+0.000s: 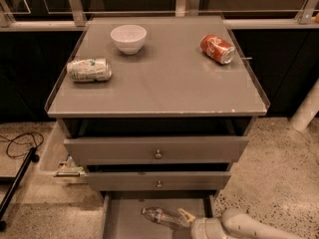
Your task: Pick water bottle from bottom drawer and place on counter
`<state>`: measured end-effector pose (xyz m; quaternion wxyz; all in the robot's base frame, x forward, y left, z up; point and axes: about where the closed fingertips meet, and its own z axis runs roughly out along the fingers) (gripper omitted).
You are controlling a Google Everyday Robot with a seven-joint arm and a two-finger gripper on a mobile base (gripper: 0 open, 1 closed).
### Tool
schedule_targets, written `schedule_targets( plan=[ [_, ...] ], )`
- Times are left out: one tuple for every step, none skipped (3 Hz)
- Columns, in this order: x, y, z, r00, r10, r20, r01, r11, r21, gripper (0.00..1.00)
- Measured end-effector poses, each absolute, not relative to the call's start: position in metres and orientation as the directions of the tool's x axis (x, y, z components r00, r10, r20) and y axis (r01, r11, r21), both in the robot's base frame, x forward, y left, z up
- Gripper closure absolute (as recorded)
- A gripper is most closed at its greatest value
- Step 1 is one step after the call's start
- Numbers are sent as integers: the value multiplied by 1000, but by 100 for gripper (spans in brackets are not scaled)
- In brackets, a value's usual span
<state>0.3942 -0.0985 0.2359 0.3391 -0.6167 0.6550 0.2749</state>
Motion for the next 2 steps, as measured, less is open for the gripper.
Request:
schedule_targets(
  plan=[
    [367,-83,217,-43,-584,-811,-996,91,-12,0],
    [369,-73,210,-36,-584,-811,-996,85,-17,0]
  ],
)
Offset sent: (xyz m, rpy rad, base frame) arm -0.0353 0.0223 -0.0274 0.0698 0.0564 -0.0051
